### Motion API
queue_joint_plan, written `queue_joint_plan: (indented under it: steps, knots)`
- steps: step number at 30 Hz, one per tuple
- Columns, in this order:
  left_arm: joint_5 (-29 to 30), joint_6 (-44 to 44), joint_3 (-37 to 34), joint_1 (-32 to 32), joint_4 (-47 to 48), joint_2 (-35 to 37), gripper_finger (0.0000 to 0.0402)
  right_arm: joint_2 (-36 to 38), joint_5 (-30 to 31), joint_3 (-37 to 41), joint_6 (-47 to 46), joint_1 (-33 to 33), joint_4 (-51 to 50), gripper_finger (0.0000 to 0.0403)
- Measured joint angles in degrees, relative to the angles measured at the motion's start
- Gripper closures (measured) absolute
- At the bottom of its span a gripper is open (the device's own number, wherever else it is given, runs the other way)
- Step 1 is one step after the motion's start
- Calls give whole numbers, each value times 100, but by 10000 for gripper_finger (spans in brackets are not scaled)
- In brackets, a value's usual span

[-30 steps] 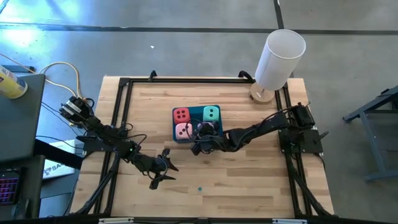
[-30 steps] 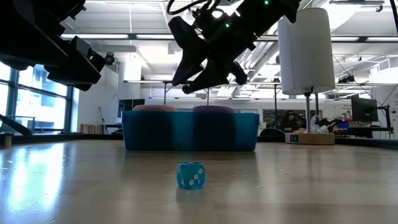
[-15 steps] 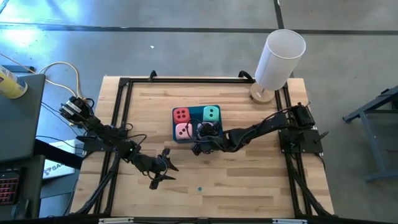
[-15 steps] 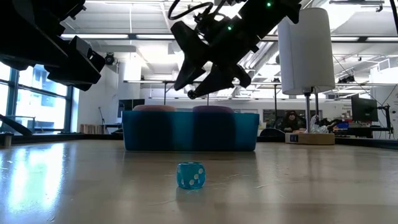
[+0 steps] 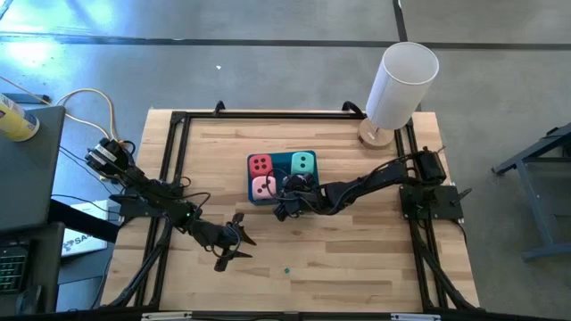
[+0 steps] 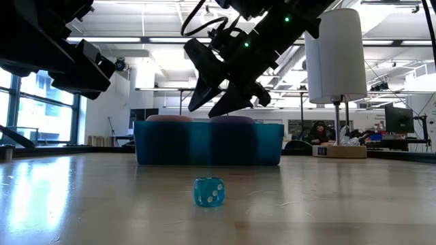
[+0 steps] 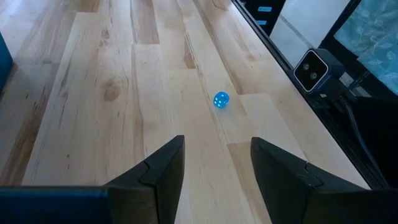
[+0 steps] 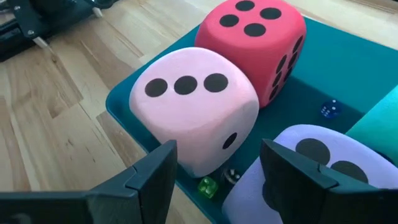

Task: Pick & Place Dice
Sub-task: Put the blue die into the blue bin

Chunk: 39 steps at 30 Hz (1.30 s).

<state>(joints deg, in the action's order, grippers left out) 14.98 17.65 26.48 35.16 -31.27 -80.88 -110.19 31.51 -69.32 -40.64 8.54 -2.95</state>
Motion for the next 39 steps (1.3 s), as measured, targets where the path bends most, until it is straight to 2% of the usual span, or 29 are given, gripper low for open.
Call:
queue_joint_plan:
  steps: [10,17,22,28,33,39]
  knots:
    - [2,-23,0,-1,39,0,223,32,-33,9,415,56,192,180]
    - [0,-20,0,-1,59,0,223,555,-341,11,641,287,248,180]
    - [1,-17,0,0,68,0,223,1049,-750,8,643,593,474,180]
    - [2,1,0,1,61,0,223,1215,-806,13,643,1141,741,180]
    - [2,0,0,-1,-113,-80,223,1231,-573,7,601,1628,789,180]
    - [0,-2,0,-19,-507,-443,223,1231,497,7,623,2271,853,180]
